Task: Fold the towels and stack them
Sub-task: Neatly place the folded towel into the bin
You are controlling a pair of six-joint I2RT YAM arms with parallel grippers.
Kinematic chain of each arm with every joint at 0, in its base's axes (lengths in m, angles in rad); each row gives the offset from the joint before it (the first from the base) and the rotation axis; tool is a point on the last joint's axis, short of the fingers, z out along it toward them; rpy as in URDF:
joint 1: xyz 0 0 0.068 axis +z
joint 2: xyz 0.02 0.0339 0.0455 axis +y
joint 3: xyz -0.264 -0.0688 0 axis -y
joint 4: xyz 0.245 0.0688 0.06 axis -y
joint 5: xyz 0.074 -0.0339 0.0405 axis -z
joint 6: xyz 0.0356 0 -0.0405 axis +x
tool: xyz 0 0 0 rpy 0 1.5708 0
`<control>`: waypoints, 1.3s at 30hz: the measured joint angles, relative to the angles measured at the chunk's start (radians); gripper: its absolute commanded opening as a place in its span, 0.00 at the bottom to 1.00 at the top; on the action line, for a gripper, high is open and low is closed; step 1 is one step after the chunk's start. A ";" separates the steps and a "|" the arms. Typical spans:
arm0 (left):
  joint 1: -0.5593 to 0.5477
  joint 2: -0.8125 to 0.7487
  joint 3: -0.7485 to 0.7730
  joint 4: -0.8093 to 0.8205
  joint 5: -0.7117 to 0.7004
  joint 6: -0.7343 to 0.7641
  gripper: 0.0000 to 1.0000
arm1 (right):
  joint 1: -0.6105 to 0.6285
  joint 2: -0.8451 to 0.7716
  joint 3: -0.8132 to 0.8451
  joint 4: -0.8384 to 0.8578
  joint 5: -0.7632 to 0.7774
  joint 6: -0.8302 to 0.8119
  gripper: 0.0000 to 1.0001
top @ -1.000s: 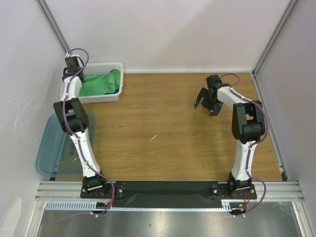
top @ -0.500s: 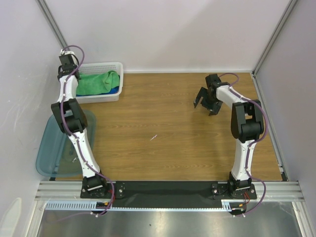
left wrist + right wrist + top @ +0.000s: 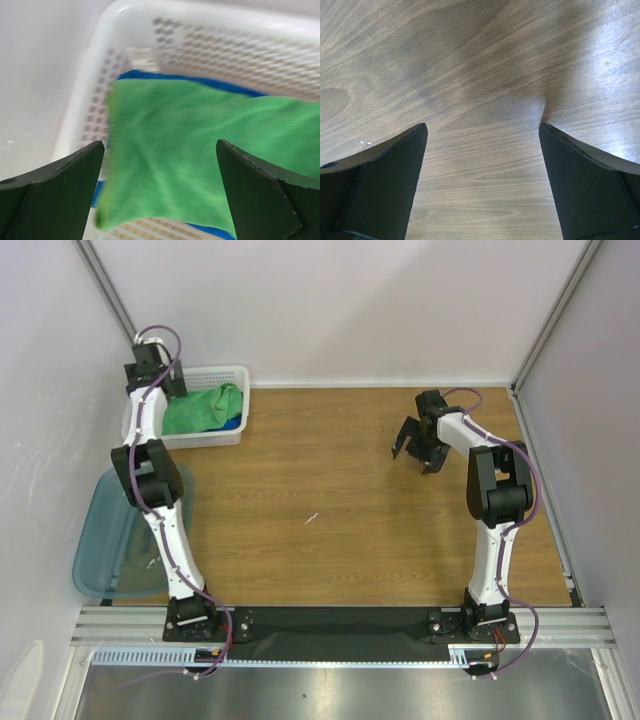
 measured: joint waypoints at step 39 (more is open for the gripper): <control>-0.157 -0.137 -0.349 0.268 0.516 -0.457 0.96 | -0.088 -0.044 0.000 0.010 -0.053 -0.006 1.00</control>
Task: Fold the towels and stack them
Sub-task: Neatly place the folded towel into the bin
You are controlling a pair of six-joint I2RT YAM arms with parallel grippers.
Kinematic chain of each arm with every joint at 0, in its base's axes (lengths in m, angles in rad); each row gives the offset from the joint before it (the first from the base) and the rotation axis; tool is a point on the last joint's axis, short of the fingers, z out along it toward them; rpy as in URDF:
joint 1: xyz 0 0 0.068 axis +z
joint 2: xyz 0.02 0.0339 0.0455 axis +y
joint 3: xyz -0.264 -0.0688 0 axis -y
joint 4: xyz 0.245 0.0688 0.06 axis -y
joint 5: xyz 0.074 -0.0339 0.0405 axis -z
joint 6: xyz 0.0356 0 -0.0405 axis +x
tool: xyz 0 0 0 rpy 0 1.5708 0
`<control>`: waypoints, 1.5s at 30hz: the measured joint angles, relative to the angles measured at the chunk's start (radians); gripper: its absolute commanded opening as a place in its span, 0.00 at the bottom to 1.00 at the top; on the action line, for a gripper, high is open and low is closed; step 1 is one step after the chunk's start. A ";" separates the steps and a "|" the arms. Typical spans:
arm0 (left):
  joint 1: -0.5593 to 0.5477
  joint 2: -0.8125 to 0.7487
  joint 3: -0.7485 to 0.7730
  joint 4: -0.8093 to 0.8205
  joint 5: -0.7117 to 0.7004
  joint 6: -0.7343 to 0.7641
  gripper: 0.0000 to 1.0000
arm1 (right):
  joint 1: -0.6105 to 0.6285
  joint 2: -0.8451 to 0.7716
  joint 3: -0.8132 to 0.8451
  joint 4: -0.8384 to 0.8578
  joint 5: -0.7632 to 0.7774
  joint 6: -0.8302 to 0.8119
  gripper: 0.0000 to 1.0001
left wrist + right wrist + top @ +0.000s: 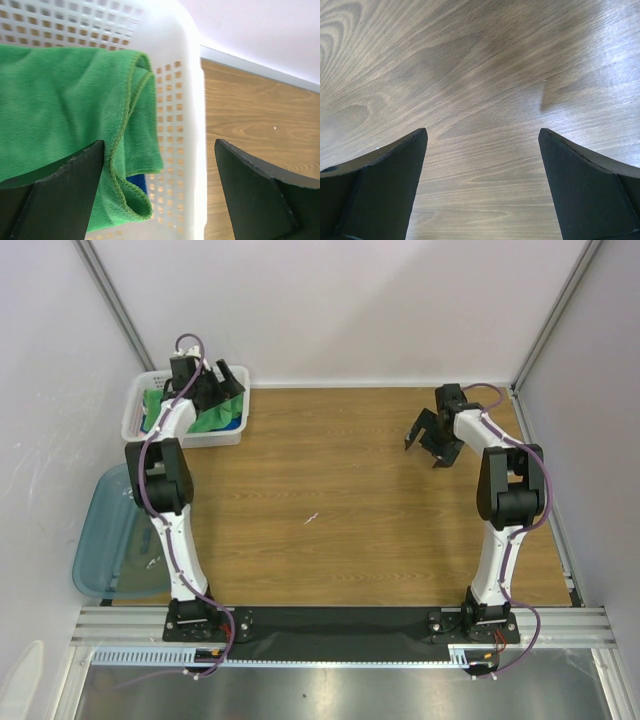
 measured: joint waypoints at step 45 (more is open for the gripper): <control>0.050 -1.121 -0.611 -0.247 -0.349 0.109 1.00 | -0.069 -0.787 -0.374 0.328 -0.052 -0.095 1.00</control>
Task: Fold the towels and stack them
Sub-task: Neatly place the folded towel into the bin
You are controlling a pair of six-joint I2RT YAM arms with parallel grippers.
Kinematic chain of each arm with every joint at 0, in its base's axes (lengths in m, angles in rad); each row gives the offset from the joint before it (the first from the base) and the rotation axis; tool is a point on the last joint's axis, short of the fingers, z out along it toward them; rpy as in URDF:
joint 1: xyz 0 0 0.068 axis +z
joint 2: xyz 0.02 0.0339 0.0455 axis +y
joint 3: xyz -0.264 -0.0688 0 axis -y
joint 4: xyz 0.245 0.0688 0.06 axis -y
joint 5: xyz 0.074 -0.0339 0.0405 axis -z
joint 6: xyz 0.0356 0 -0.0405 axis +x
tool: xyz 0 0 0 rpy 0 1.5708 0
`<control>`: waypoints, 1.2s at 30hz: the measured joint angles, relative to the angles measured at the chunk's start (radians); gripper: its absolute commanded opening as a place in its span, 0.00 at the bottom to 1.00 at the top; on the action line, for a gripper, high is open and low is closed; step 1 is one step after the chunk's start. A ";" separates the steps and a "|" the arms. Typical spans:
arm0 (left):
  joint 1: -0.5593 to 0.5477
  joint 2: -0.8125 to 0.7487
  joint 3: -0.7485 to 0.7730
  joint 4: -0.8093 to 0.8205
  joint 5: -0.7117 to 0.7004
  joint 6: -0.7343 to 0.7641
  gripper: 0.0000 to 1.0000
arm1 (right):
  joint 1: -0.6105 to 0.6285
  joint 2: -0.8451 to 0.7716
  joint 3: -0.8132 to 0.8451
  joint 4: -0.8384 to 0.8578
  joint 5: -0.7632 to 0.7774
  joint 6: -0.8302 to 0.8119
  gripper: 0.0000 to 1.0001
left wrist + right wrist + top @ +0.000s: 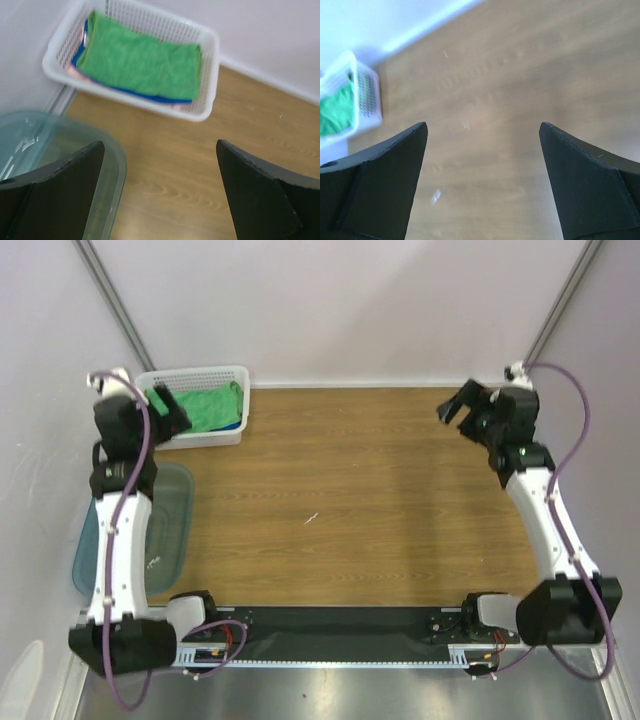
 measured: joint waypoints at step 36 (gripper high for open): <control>0.003 -0.835 -0.777 0.086 0.080 0.071 1.00 | 0.003 -0.585 -0.748 0.084 0.052 0.113 1.00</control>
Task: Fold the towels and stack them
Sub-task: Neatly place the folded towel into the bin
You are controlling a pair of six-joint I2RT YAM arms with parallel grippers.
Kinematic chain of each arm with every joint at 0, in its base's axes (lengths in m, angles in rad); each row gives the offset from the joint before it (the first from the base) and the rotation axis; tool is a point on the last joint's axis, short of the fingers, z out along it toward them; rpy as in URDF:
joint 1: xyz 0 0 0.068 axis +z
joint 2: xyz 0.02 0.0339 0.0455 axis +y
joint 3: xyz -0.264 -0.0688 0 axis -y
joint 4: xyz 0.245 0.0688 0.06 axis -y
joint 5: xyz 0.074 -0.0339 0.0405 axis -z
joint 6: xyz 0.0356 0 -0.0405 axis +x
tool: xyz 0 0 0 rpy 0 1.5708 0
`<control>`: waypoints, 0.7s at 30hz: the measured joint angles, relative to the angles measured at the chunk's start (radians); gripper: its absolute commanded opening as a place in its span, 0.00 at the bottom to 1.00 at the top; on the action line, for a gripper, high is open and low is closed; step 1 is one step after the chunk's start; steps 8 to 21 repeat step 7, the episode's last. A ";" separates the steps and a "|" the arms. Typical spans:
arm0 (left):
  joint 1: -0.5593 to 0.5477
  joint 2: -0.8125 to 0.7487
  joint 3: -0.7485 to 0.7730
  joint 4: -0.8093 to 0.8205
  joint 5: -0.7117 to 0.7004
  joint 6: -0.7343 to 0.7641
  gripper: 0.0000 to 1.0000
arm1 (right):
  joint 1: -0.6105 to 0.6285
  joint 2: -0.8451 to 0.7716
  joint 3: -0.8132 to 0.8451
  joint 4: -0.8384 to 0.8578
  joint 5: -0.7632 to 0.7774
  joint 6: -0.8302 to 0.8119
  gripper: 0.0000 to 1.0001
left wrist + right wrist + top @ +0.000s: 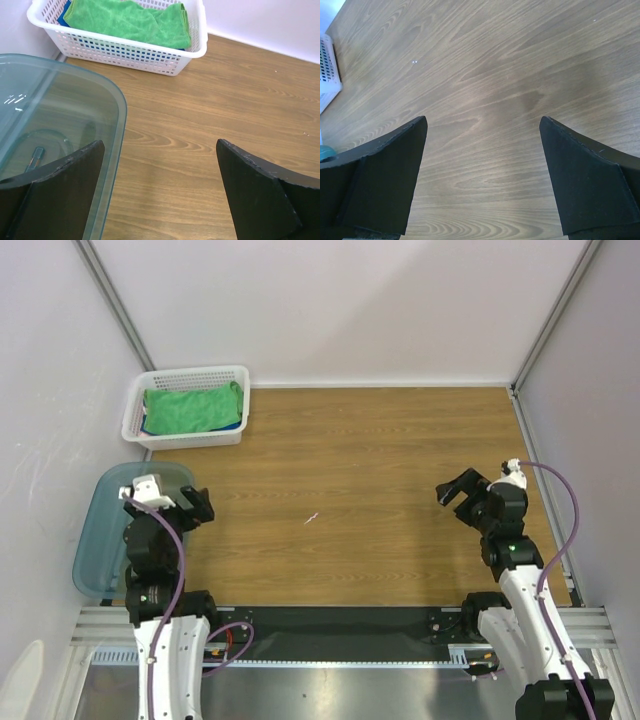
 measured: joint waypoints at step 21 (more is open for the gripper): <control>0.000 -0.011 0.000 -0.001 0.000 0.000 1.00 | 0.000 -0.031 0.000 -0.007 0.000 -0.008 1.00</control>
